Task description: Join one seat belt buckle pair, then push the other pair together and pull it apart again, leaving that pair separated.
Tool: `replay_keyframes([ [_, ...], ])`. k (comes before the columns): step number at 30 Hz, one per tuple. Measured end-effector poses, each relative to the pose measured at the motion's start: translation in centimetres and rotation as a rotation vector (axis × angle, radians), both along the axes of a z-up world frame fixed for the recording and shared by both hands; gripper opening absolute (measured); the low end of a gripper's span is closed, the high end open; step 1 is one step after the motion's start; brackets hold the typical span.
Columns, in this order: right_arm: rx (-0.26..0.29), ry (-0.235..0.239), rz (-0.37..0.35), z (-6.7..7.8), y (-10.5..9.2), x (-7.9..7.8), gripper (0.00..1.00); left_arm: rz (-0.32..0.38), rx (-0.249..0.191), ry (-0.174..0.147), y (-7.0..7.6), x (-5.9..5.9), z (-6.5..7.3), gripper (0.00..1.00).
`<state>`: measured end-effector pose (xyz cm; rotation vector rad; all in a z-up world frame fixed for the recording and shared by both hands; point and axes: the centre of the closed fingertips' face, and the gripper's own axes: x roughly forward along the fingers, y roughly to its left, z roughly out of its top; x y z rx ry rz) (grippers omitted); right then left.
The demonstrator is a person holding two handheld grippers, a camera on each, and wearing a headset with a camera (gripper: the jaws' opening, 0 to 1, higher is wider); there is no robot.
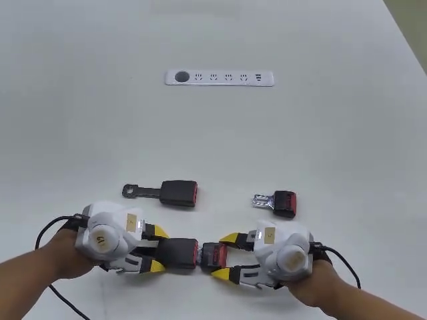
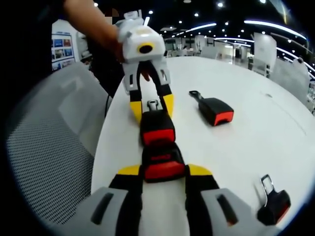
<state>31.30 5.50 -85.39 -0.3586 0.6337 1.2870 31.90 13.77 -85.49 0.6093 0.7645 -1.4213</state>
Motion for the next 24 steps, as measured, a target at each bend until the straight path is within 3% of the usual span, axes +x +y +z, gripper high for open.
replay_keyframes([
  [7, 0.004, 0.002, -0.002, -0.1, 0.0, 0.0, 0.33, 0.001, 0.004, -0.006, -0.1, 0.0, 0.0, 0.31],
  [8, 0.025, 0.039, -0.018, 0.1, 0.1, 0.0, 0.34, 0.004, 0.004, -0.006, -0.1, 0.0, 0.0, 0.31],
  [10, -0.007, -0.017, 0.02, 0.1, 0.2, 0.0, 0.34, 0.012, 0.004, -0.002, -0.2, 0.0, 0.0, 0.32],
  [11, -0.003, -0.001, 0.009, 0.1, 0.3, -0.1, 0.35, 0.005, 0.008, -0.01, -0.2, -0.1, 0.0, 0.32],
  [14, -0.03, -0.009, 0.009, 0.1, 0.4, -0.1, 0.35, 0.037, 0.016, 0.03, -0.3, -0.1, 0.1, 0.33],
  [16, -0.041, -0.007, -0.014, 0.3, 0.4, 0.0, 0.36, 0.056, 0.028, 0.095, -0.3, -0.8, 0.3, 0.37],
  [17, -0.04, 0.047, -0.059, 0.3, 0.3, -0.2, 0.36, 0.046, 0.035, 0.095, -0.3, -0.8, 0.4, 0.39],
  [18, -0.018, 0.093, -0.084, 0.6, 0.5, -0.3, 0.38, 0.039, 0.035, 0.085, -0.5, -0.8, 0.7, 0.42],
  [19, 0.001, 0.101, -0.106, 1.0, 0.5, -0.2, 0.43, 0.037, 0.034, 0.084, -0.4, -0.9, 0.9, 0.43],
  [20, 0.005, 0.064, -0.106, 1.3, 0.4, 0.2, 0.49, 0.043, 0.025, 0.084, -0.4, -0.9, 1.4, 0.44],
  [22, 0.014, 0.039, -0.128, 1.8, -0.1, 0.5, 0.62, 0.08, 0.004, 0.079, -0.4, -0.6, 2.2, 0.51],
  [24, 0.011, 0.034, -0.157, 2.1, -0.7, 0.8, 0.69, 0.103, 0.005, 0.058, -0.2, -0.1, 2.6, 0.67],
])
